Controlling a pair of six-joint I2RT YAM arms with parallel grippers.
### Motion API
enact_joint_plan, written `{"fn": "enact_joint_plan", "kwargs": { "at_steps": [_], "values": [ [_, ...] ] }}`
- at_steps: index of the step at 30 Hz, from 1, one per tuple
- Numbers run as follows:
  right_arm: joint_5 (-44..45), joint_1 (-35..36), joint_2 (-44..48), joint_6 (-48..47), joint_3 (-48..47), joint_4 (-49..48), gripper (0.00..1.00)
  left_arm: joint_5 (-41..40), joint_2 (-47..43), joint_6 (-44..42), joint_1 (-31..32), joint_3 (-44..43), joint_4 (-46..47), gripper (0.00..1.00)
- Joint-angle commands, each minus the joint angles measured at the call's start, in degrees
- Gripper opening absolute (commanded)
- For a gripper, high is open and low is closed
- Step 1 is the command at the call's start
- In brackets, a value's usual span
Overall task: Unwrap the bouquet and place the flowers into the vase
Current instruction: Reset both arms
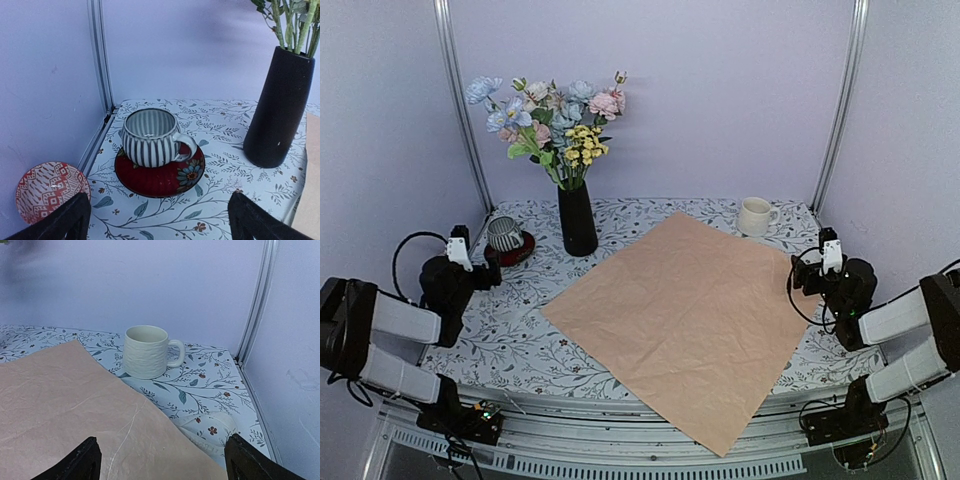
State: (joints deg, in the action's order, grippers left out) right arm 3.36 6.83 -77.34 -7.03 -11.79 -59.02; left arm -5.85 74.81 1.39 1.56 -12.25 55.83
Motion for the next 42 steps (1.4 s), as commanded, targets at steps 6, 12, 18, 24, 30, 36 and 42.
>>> {"fn": "enact_joint_plan", "kwargs": {
  "at_steps": [6, 12, 18, 24, 30, 36, 42],
  "values": [
    [-3.87, -4.05, -7.23, -0.13, -5.38, -5.97, 0.87, 6.64, 6.95, -2.40, -2.71, -4.54, 7.08, 0.96],
    [-2.89, -6.21, -8.64, 3.36, -5.78, -6.64, 0.94, 9.93, 13.02, -3.02, -3.16, -3.07, 14.51, 0.98],
    [-4.84, -7.97, -10.44, 5.20, -2.44, -13.30, 0.99, 9.40, 13.84, -3.38, -3.14, -2.48, 17.14, 0.98],
    [-4.76, -7.97, -10.60, 5.16, -2.12, -14.66, 0.99, 9.37, 13.70, -3.32, -3.06, -2.60, 16.68, 0.98],
    [-4.72, -7.97, -10.64, 5.13, -2.09, -14.72, 0.99, 9.39, 13.76, -3.31, -3.06, -2.60, 16.68, 0.98],
    [-4.76, -7.97, -10.64, 5.09, -2.10, -14.72, 0.99, 9.40, 13.70, -3.28, -3.06, -2.60, 16.68, 0.98],
    [-4.85, -7.97, -10.65, 5.09, -2.18, -14.64, 0.99, 9.35, 13.70, -3.31, -3.08, -2.53, 16.68, 0.98]
  ]
}}
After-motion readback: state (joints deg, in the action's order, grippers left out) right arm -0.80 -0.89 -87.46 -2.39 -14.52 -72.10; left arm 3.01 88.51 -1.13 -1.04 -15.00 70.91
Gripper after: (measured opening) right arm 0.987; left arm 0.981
